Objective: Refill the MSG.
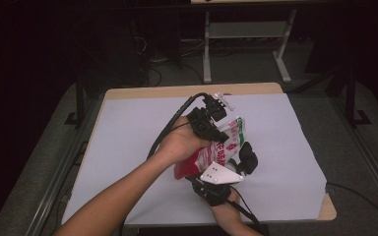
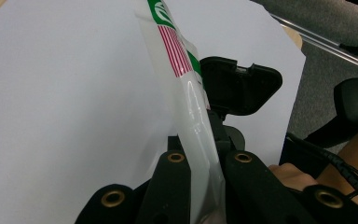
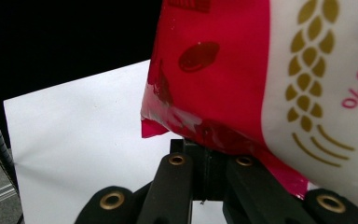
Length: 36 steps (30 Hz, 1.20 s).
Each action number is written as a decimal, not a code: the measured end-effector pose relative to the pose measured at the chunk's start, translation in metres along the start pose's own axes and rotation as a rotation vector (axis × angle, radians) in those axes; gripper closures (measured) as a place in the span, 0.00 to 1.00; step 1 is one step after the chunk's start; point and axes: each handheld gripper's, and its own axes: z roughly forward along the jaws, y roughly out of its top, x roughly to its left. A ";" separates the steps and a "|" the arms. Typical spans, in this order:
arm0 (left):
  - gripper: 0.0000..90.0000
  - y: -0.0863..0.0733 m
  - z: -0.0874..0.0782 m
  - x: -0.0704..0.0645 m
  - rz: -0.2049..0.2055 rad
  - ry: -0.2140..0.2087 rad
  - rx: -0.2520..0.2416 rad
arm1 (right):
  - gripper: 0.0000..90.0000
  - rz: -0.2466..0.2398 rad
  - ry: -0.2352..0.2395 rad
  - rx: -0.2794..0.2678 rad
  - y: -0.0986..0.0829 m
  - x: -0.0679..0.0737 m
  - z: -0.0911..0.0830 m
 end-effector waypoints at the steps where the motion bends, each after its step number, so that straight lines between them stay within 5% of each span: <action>1: 1.00 0.000 0.000 0.000 0.003 0.000 -0.001 | 1.00 -0.001 0.001 -0.001 0.000 0.000 0.000; 36: 1.00 0.001 0.001 -0.001 0.005 -0.006 -0.004 | 1.00 -0.011 0.000 -0.005 0.000 -0.001 0.000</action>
